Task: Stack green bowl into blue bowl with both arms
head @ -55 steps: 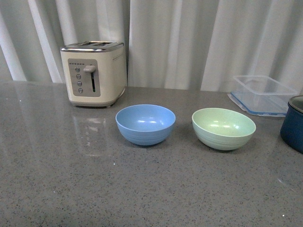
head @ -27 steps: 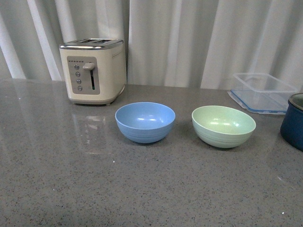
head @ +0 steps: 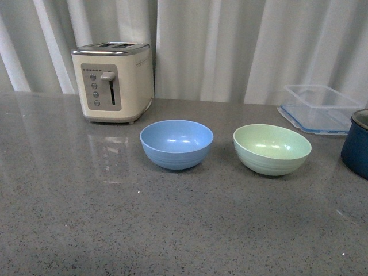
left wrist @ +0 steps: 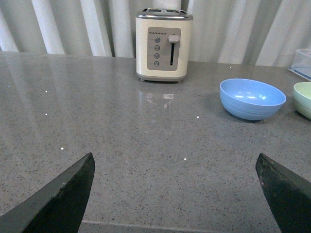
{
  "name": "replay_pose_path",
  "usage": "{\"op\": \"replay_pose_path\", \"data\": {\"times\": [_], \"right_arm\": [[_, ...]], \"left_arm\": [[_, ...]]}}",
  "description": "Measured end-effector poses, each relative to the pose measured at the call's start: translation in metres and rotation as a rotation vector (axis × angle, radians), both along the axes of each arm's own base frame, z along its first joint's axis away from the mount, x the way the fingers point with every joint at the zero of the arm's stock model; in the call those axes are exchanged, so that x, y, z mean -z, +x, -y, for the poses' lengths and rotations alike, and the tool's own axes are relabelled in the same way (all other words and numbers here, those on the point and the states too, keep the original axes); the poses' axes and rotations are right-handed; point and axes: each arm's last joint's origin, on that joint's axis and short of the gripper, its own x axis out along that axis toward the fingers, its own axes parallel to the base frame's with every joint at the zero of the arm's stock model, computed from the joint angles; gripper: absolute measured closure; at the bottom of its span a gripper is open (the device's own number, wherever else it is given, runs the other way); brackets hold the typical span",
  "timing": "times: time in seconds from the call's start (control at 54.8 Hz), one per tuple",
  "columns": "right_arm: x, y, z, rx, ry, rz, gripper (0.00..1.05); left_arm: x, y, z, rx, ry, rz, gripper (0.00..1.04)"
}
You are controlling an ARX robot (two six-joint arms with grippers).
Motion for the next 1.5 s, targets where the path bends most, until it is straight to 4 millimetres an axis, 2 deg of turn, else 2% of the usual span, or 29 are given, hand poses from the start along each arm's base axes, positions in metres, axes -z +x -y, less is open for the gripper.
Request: {"op": "replay_pose_path", "data": {"times": [0.091,0.164,0.182,0.274,0.42,0.62,0.821,0.949,1.04,1.095,1.222,1.277,1.423,1.496], "right_arm": [[-0.006,0.051,-0.011,0.033,-0.02,-0.089,0.1],[-0.002,0.084,-0.015,0.08,-0.042,-0.151,0.1],[0.002,0.098,-0.015,0.102,-0.053,-0.169,0.1],[0.022,0.136,-0.016,0.152,-0.078,-0.262,0.1],[0.039,0.164,-0.017,0.196,-0.105,-0.316,0.1],[0.056,0.189,-0.016,0.252,-0.14,-0.35,0.1],[0.074,0.205,-0.011,0.298,-0.171,-0.389,0.1],[0.085,0.212,-0.008,0.319,-0.187,-0.416,0.36],[0.087,0.215,-0.007,0.322,-0.19,-0.426,0.48],[0.089,0.218,-0.006,0.326,-0.191,-0.433,0.61],[0.089,0.219,-0.006,0.326,-0.19,-0.432,0.77],[0.086,0.22,-0.006,0.328,-0.187,-0.427,0.88],[0.082,0.222,-0.004,0.332,-0.173,-0.421,1.04],[0.078,0.222,-0.004,0.331,-0.169,-0.412,1.04]], "left_arm": [[0.0,0.0,0.0,0.0,0.0,0.0,0.07],[0.0,0.0,0.0,0.0,0.0,0.0,0.07],[0.0,0.0,0.0,0.0,0.0,0.0,0.07],[0.0,0.0,0.0,0.0,0.0,0.0,0.07],[0.0,0.0,0.0,0.0,0.0,0.0,0.07],[0.0,0.0,0.0,0.0,0.0,0.0,0.07],[0.0,0.0,0.0,0.0,0.0,0.0,0.07],[0.0,0.0,0.0,0.0,0.0,0.0,0.07],[0.0,0.0,0.0,0.0,0.0,0.0,0.07],[0.0,0.0,0.0,0.0,0.0,0.0,0.07],[0.0,0.0,0.0,0.0,0.0,0.0,0.07],[0.0,0.0,0.0,0.0,0.0,0.0,0.07],[0.0,0.0,0.0,0.0,0.0,0.0,0.07],[0.0,0.0,0.0,0.0,0.0,0.0,0.07]]}}
